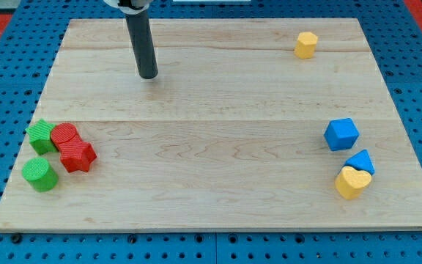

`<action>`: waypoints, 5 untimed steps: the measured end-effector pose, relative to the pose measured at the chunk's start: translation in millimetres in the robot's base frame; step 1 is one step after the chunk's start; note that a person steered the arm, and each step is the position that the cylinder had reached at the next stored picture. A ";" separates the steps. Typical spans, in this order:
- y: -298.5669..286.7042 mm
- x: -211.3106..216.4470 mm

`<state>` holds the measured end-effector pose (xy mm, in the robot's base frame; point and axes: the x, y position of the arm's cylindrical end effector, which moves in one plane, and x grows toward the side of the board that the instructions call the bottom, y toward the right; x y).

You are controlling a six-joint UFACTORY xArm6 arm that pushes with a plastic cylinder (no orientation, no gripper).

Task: Slide your arm to the top center

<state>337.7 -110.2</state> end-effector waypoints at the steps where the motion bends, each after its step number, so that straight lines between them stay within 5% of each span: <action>1: 0.0 -9.8; 5: 0.0 -41.9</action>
<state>295.8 -110.1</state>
